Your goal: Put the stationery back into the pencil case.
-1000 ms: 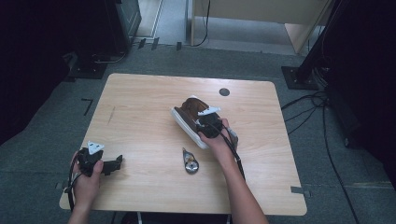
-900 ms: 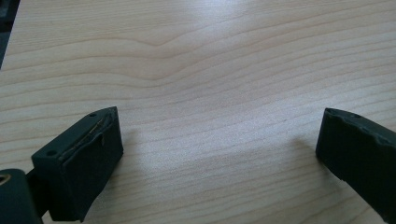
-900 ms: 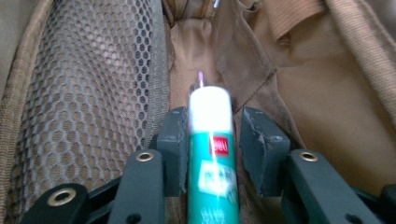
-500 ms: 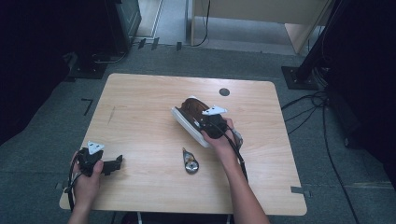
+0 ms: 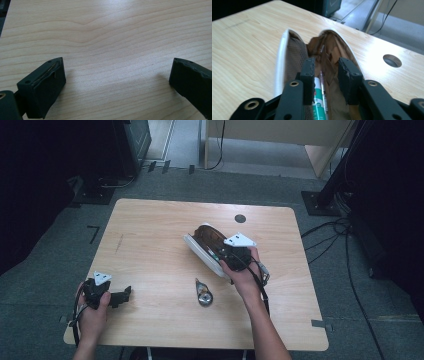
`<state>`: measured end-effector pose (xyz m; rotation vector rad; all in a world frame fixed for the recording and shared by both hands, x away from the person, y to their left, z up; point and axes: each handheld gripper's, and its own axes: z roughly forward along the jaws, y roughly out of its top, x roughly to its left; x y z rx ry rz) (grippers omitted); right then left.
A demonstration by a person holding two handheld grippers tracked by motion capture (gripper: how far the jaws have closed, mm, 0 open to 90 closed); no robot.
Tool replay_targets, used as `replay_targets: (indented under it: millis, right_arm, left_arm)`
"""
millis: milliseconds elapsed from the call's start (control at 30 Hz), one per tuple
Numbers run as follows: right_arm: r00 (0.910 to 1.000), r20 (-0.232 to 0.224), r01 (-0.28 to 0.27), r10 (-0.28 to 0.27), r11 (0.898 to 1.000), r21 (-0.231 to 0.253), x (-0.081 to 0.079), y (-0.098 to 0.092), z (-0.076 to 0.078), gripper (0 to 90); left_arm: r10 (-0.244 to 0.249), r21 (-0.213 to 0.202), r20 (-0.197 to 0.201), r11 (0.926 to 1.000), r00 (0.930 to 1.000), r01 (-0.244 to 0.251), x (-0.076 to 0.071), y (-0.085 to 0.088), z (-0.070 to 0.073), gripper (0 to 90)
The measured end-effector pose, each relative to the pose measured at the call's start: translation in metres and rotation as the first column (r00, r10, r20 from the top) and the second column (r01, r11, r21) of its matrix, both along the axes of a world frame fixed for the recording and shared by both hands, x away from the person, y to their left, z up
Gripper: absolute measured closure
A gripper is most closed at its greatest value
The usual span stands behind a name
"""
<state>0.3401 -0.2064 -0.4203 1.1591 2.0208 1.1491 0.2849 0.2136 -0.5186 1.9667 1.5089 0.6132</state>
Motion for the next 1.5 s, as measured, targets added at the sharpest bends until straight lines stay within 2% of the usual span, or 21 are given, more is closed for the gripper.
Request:
replay_targets:
  millis: [100, 200, 367, 567, 700, 900, 967, 1033, 1233, 1333, 1500]
  right_arm:
    - [0.9999, 0.015, -0.006, 0.006, 1.000, 0.012, -0.012, 0.001, 0.003, 60.9]
    - [0.9995, 0.017, -0.026, 0.025, 0.998, 0.053, -0.026, 0.000, 0.003, 57.3]
    - [0.9988, 0.018, -0.048, 0.047, 0.995, 0.091, -0.046, -0.004, 0.001, 53.4]
    - [0.9986, 0.027, -0.049, 0.046, 0.993, 0.110, -0.068, -0.007, -0.005, 48.8]
    - [0.9985, 0.021, -0.053, 0.050, 0.991, 0.126, -0.079, -0.006, -0.011, 47.3]
    - [0.9966, 0.003, -0.082, 0.082, 0.990, 0.115, -0.092, 0.007, -0.026, 45.5]
    - [0.9955, -0.011, -0.092, 0.094, 0.989, 0.116, -0.094, 0.011, -0.033, 45.0]
    - [0.9947, -0.020, -0.098, 0.101, 0.988, 0.121, -0.096, 0.014, -0.038, 44.4]
    - [0.9907, -0.052, -0.121, 0.126, 0.988, 0.092, -0.101, 0.025, -0.057, 43.3]
    - [0.9893, -0.072, -0.121, 0.127, 0.989, 0.084, -0.103, 0.028, -0.066, 42.8]
    - [0.9827, -0.122, -0.131, 0.139, 0.989, 0.073, -0.103, 0.034, -0.081, 40.3]
  left_arm:
    - [-0.002, 0.002, 0.000, 1.0000, 1.0000, 0.002, 0.000, 0.000, 0.000, 0.5]
    - [0.000, 0.000, 0.000, 1.0000, 1.0000, 0.000, 0.000, 0.000, 0.000, 0.5]
    - [-0.001, 0.000, -0.002, 1.0000, 1.0000, 0.001, 0.000, 0.000, 0.000, 0.5]
    - [-0.001, 0.000, -0.002, 1.0000, 1.0000, 0.001, 0.000, 0.000, 0.000, 0.5]
    - [0.005, -0.001, -0.003, 1.0000, 1.0000, -0.005, 0.001, -0.001, 0.000, 0.4]
    - [0.023, -0.002, -0.003, 0.9997, 0.9997, -0.023, 0.003, -0.003, 0.000, 0.5]
    - [0.049, -0.002, 0.007, 0.9988, 0.9988, -0.049, 0.005, -0.003, 0.001, 0.5]
    - [0.065, -0.004, 0.039, 0.9979, 0.9971, -0.065, 0.006, -0.005, 0.002, 0.5]
    - [0.018, -0.003, 0.080, 0.9998, 0.9966, -0.018, 0.004, -0.020, 0.014, 0.5]
    - [-0.029, 0.016, 0.103, 0.9995, 0.9942, 0.027, 0.004, -0.036, 0.022, 0.5]
    - [-0.097, 0.011, 0.116, 0.9952, 0.9884, 0.097, 0.008, -0.060, 0.028, 0.5]
